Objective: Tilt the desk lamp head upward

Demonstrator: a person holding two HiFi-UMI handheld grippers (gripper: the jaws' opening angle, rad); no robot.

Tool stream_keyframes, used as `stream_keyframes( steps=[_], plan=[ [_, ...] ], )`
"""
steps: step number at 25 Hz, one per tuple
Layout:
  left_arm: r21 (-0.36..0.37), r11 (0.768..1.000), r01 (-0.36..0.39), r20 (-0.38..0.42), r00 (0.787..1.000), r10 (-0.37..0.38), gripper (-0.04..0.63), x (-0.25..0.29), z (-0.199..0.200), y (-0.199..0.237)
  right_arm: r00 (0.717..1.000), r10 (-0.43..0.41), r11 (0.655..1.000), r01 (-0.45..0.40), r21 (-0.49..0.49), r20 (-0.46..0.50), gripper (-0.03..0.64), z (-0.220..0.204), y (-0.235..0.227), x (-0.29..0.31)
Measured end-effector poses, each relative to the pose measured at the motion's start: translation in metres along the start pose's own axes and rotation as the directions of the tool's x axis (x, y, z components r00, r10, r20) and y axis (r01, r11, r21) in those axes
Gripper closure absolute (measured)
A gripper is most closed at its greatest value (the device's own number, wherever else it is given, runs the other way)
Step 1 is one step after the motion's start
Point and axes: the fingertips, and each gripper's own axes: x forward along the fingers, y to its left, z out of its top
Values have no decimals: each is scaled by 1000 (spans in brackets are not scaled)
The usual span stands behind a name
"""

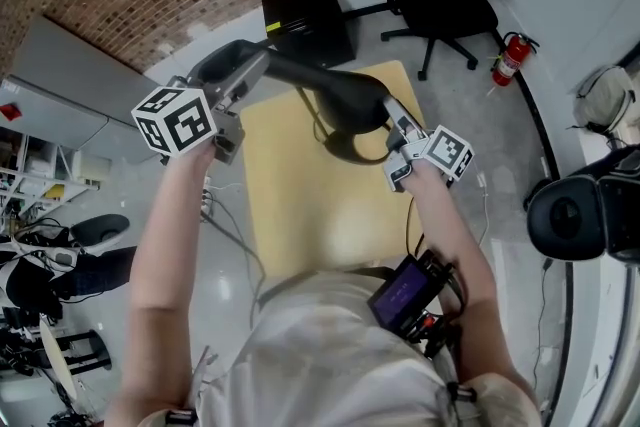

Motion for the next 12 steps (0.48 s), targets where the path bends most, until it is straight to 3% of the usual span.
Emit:
stream_keyframes(
  steps=[2, 5, 12],
  plan=[
    [4, 1000, -3, -2, 1000, 3, 334, 0, -1, 1, 1000, -11, 1000, 11, 0, -14, 429, -2, 4, 2],
    [7, 1000, -12, -7, 1000, 12, 333, 0, -1, 2, 997, 67, 997, -68, -27, -31, 436, -1, 16, 12],
    [9, 1000, -14, -7, 1000, 14, 333, 1, 1, 2, 998, 23, 996, -28, -81, -59, 446, -2, 17, 14]
  ],
)
